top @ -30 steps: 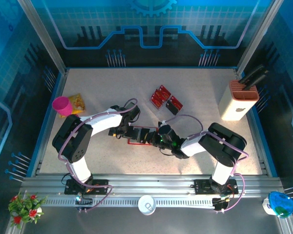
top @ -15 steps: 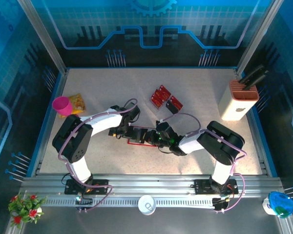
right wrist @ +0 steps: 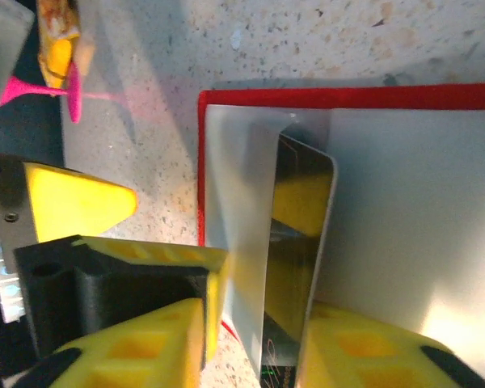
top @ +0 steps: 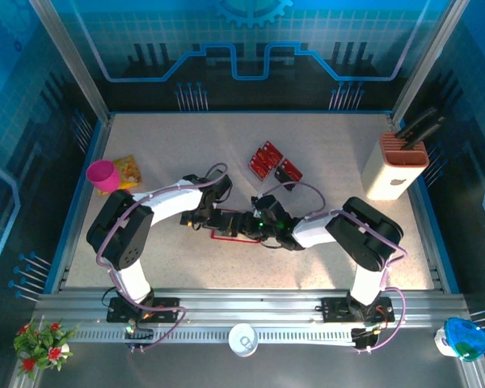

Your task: Put the credit cards into the card holder

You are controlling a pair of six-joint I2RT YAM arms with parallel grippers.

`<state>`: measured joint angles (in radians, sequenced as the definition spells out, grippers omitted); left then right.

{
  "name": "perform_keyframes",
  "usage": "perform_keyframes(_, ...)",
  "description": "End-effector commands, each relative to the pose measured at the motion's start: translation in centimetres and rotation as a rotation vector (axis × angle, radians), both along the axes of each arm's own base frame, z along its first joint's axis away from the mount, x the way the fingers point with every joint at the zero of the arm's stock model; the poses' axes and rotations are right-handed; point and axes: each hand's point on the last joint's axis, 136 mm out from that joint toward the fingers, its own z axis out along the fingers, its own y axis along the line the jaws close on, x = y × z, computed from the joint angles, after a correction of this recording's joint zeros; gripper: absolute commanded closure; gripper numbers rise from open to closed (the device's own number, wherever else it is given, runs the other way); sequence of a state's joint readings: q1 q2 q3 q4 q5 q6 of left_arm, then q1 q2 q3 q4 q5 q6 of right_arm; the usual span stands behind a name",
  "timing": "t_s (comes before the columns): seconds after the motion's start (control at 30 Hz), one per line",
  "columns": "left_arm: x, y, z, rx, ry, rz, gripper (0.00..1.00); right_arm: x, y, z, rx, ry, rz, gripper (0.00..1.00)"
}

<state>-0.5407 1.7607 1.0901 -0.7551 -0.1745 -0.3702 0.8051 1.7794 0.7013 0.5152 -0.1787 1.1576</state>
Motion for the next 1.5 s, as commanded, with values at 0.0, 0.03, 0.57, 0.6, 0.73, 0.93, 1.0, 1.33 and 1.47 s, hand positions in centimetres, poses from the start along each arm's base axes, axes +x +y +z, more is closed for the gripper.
perform_keyframes(0.0,1.6,-0.7,2.8,-0.075,-0.053,0.062,0.01,-1.3,-1.9,0.4,-0.119,0.028,0.090,0.61)
perform_keyframes(0.03,2.1,-0.8,3.4,-0.094,-0.067,0.075,0.01,-1.2,-2.1,1.0,-0.138,0.017,0.102,0.61)
perform_keyframes(0.57,2.1,2.4,2.1,-0.046,-0.035,0.188,0.01,0.3,-2.3,2.5,-0.361,0.008,0.270,0.98)
perform_keyframes(0.6,2.0,2.6,1.9,-0.038,-0.033,0.188,0.01,0.3,-2.2,2.3,-0.364,0.009,0.274,0.99)
perform_keyframes(0.73,1.4,3.5,1.3,-0.006,-0.031,0.204,0.01,0.5,-1.6,1.6,-0.376,0.012,0.289,1.00)
perform_keyframes(0.93,0.7,4.1,0.1,0.023,-0.014,0.217,0.01,0.6,-1.2,0.7,-0.408,0.015,0.308,1.00)
perform_keyframes(1.0,0.5,4.3,-0.2,0.030,-0.009,0.218,0.01,0.6,-1.2,0.5,-0.415,0.017,0.311,1.00)
perform_keyframes(1.33,-0.5,4.3,-1.9,0.028,0.043,0.225,0.01,0.5,-0.9,-1.5,-0.475,0.056,0.348,1.00)
perform_keyframes(1.47,-0.8,4.3,-2.4,0.025,0.055,0.220,0.01,0.6,-0.2,-2.3,-0.489,0.075,0.374,1.00)
